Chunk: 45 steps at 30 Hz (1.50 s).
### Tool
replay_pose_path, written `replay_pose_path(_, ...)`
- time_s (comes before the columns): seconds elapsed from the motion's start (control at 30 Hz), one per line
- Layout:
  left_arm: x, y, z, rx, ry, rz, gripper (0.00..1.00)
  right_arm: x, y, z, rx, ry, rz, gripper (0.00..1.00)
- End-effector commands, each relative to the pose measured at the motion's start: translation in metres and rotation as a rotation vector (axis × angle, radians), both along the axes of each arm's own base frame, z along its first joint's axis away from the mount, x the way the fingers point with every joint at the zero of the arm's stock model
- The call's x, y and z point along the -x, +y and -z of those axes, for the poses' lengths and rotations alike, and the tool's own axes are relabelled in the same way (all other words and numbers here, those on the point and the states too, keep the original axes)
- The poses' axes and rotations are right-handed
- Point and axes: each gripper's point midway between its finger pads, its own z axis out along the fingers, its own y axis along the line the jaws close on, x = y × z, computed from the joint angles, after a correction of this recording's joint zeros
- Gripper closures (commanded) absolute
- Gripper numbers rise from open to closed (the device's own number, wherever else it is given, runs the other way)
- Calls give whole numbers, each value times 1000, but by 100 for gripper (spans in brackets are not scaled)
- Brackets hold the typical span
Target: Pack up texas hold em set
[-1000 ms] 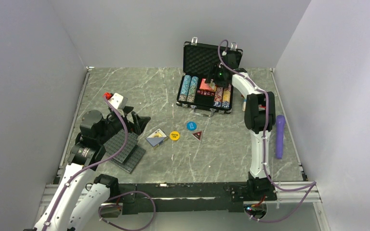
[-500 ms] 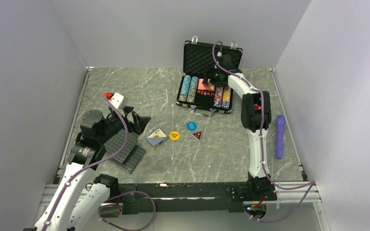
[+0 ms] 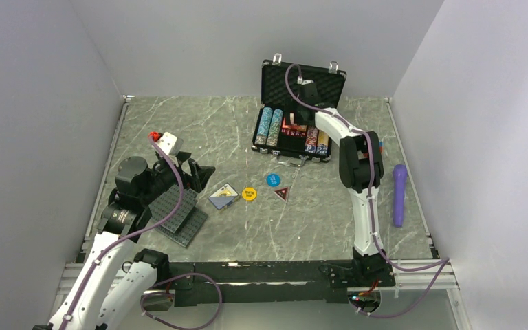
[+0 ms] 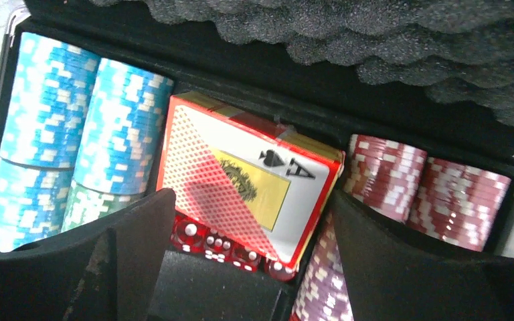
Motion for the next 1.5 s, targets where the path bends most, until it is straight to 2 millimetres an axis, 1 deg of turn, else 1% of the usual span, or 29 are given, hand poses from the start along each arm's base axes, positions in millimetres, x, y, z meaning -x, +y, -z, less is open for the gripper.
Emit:
replay_pose_path(0.0, -1, -2, -9, 9, -34, 9, 1, -10, -15, -74, 94, -184, 43, 9)
replay_pose_path(0.1, -1, -2, -9, 8, -33, 10, 1, -10, -17, -78, 102, -195, 43, 8)
replay_pose_path(0.2, -2, -2, -9, 7, -32, 8, 1, -11, -13, -79, 90, -197, 24, 7)
replay_pose_path(0.33, -2, -2, -8, 6, -30, 8, 0, -13, 2, -76, 38, -206, -36, 8)
replay_pose_path(0.57, -3, -3, -7, 6, -24, 12, 1, -29, 17, -66, 24, -246, -122, 26)
replay_pose_path(0.73, -3, -4, -7, 7, -23, 18, 0, -42, 23, -61, 38, -288, -171, 34)
replay_pose_path(0.87, -4, -4, -5, 6, -19, 17, 1, -46, 26, -41, 47, -246, -186, 39)
replay_pose_path(0.97, -4, -4, -5, 5, -21, 16, 1, -40, 28, -27, 28, -205, -192, 42)
replay_pose_path(1.13, -4, -5, -5, 8, -18, 22, 1, -21, 41, 2, -35, -103, -254, 45)
replay_pose_path(1.27, -4, -5, -6, 9, -21, 23, 1, -5, 48, 13, -81, -55, -287, 46)
replay_pose_path(1.37, -4, -5, -6, 10, -19, 23, 0, -3, 48, 8, -87, -64, -287, 44)
replay_pose_path(1.47, -3, -5, -6, 11, -21, 24, 1, -4, 48, -5, -87, -82, -286, 41)
